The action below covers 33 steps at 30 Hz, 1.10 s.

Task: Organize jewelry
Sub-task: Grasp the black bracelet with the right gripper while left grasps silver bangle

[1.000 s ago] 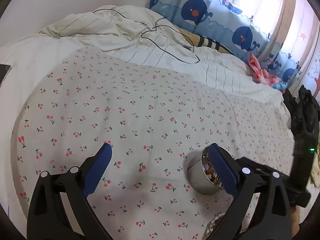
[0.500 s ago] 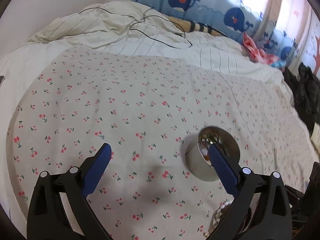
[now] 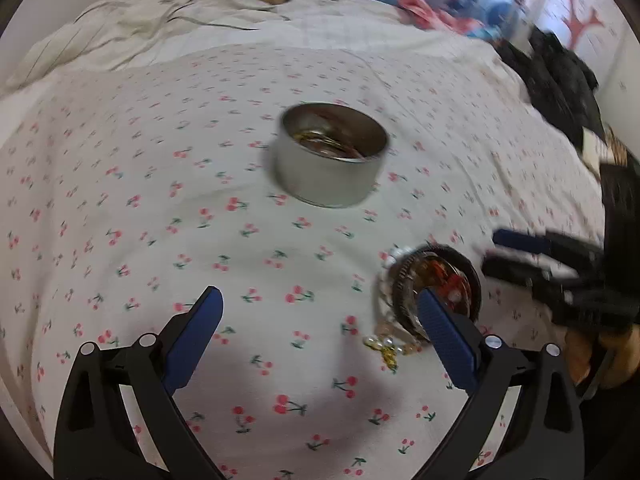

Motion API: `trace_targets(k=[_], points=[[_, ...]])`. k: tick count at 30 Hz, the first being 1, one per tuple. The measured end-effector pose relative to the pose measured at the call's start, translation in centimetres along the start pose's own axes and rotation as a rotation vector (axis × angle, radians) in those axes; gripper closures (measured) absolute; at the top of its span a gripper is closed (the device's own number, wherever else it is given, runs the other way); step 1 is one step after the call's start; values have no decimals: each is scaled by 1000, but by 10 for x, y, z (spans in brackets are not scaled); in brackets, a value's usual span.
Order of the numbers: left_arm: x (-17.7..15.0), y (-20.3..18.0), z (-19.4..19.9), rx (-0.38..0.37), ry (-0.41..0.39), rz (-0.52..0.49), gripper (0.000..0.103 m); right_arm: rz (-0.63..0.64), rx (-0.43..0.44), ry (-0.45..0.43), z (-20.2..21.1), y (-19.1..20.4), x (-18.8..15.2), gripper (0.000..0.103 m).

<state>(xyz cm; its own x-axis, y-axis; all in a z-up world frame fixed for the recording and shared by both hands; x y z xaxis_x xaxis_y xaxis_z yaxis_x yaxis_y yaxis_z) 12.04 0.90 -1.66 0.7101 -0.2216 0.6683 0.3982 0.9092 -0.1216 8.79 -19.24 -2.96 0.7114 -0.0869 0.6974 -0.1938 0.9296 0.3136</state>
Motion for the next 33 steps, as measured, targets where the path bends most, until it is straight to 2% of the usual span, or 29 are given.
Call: trace_targets(k=[3,5,7,9,12,16,17,19,22,23,26,30,33], points=[[-5,-11,-4,-35,20,-14,9,-27,-7,-5,0,-7,1,43],[-8,-17,-5,-30,23,-26,10,-36,-9,-9,0,-8,3,41],[-10,-18,-8,-46,41,-22,17,-40,-6,-11,0,-10,4,41],[-12,-16,-11,-40,51,-14,17,-35,-9,-10,-1,-8,4,39],[-13,-12,-13,13,56,-36,19,-30,-13,-11,-1,-8,5,38],[-12,1,-13,156,51,-64,20,-31,-15,-18,1,-8,5,37],[-11,5,-14,170,55,-61,20,-31,-14,-18,1,-8,5,37],[-10,9,-12,148,54,-32,20,-23,-6,-19,1,-6,6,37],[-8,5,-10,27,48,7,20,-1,-1,-15,1,-1,5,37],[-9,2,-11,11,52,1,20,6,0,-12,1,0,5,37],[-15,-5,-20,13,85,-26,20,15,-4,-9,0,1,4,37],[-13,3,-22,11,85,14,23,8,-8,-10,1,-1,5,36],[-14,24,-29,116,111,42,23,5,-10,-7,0,-1,5,35]])
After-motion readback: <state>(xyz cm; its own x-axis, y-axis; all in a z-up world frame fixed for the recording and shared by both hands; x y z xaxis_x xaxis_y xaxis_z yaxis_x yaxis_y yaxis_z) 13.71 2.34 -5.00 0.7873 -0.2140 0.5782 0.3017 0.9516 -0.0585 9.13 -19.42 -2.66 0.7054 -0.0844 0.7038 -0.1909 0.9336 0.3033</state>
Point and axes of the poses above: each gripper's, at about its wrist camera, not at the fingertips, and z roughly against the way its jaws point, y to its left, x to its top, the point moved 2 cm from there along -z, roughly the way its jaws point, and after that the axes turned 9 degrees about -y, right-handed, at the moved point
